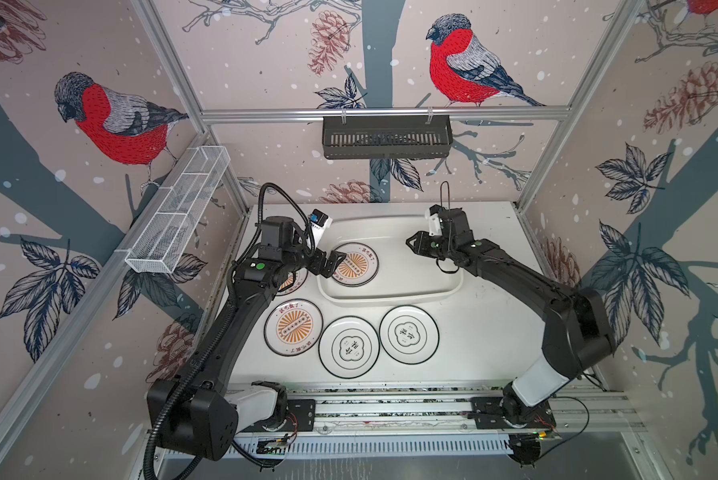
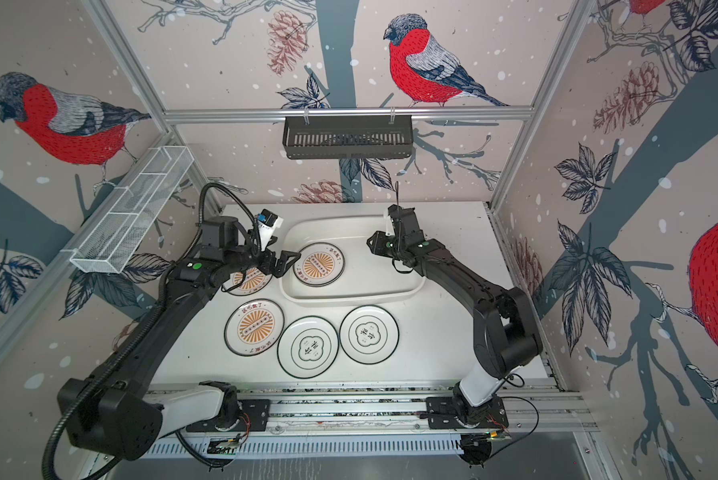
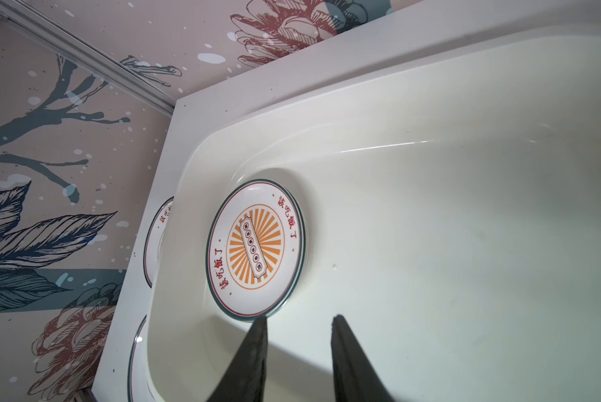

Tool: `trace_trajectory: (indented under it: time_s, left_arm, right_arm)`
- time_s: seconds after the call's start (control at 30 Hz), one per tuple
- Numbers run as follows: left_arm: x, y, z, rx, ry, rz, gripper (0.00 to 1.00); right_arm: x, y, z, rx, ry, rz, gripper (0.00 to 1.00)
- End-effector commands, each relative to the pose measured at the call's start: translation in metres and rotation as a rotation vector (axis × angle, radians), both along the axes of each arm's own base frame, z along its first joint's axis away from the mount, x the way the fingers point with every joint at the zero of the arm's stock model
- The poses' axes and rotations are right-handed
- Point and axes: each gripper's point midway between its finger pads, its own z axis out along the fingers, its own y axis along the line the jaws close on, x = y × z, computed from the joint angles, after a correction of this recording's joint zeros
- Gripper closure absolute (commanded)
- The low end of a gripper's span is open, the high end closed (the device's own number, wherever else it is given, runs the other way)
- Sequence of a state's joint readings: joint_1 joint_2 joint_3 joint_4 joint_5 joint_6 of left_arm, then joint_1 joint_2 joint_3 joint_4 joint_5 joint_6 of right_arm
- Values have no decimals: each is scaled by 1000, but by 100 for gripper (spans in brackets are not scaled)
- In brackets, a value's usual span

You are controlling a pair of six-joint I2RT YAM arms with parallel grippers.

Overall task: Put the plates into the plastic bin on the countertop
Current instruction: 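Open the right gripper and lift it away from the plate, then move the right gripper to the white plate with black characters nearest it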

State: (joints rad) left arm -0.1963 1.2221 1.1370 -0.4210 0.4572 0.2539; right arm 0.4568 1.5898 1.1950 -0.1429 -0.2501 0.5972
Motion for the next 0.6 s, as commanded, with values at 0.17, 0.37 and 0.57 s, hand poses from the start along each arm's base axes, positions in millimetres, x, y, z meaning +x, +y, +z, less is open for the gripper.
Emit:
trace_trajectory:
  time_s: [0.17,0.37,0.57]
  left_arm:
    - [0,7,13,28,-34,31,2]
    - [-10,10,4,38,-20,40,1]
    - [-20,8,-4,-2,6,33,2]
  right_arm:
    - [-29,-51,18,-31,-134,-93,60]
    - [-65,-74,43,38,-273,-138,52]
    - [-86,-91,34,16,-267,-160,47]
